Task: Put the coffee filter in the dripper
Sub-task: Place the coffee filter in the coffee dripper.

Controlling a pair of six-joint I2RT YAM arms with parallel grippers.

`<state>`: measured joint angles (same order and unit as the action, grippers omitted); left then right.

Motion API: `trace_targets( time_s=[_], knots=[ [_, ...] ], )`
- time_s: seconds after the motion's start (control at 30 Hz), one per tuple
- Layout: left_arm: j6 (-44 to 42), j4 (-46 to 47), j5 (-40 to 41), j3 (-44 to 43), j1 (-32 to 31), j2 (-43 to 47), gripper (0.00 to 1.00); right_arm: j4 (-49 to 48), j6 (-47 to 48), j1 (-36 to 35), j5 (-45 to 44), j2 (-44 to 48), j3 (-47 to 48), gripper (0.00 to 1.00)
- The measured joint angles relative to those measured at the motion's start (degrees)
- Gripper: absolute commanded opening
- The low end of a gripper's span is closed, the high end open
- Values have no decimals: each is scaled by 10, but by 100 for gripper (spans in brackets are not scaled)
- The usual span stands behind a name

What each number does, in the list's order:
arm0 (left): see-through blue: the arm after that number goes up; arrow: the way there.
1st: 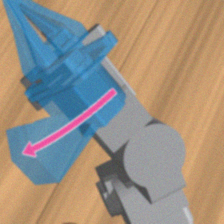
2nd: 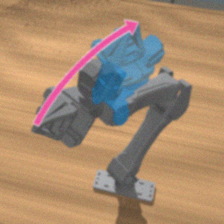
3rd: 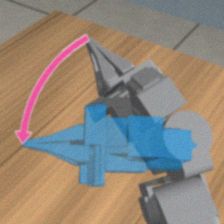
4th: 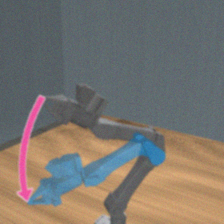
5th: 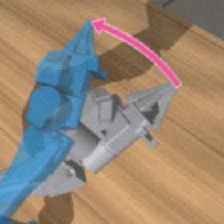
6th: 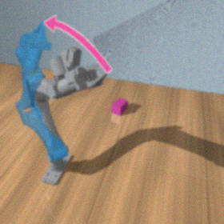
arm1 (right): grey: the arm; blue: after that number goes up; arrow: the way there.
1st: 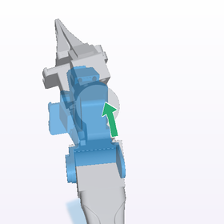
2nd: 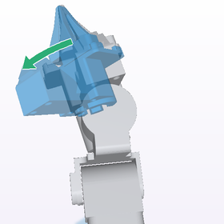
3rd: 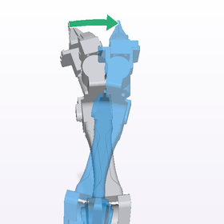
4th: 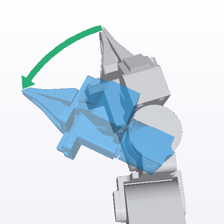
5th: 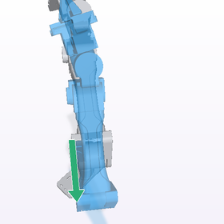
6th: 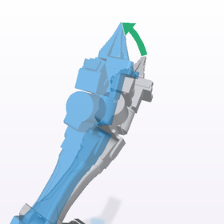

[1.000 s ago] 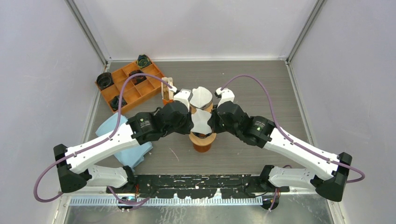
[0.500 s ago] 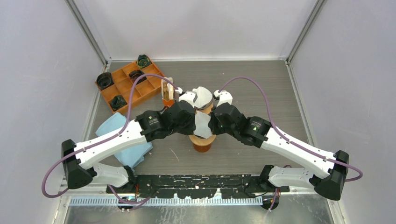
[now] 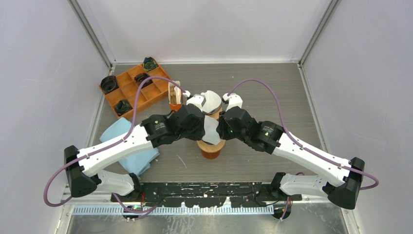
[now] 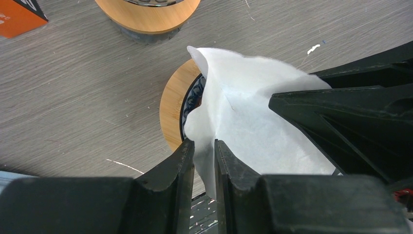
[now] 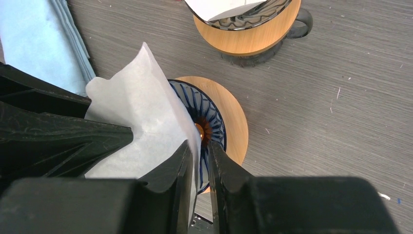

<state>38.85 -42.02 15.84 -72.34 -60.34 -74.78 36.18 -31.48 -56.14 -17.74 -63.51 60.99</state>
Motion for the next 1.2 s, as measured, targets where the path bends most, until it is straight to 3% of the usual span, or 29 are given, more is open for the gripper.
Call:
trace_targets(
  time_s=[0.33,0.63,1.2],
  knots=[
    [0,-14,0,-8,1,0,21,17,12,0,-10,3,22,26],
    [-3,-26,0,-18,3,0,22,28,16,0,-15,3,24,8],
    [-5,-51,16,-32,6,0,54,27,21,0,-13,-11,24,5]
  ],
)
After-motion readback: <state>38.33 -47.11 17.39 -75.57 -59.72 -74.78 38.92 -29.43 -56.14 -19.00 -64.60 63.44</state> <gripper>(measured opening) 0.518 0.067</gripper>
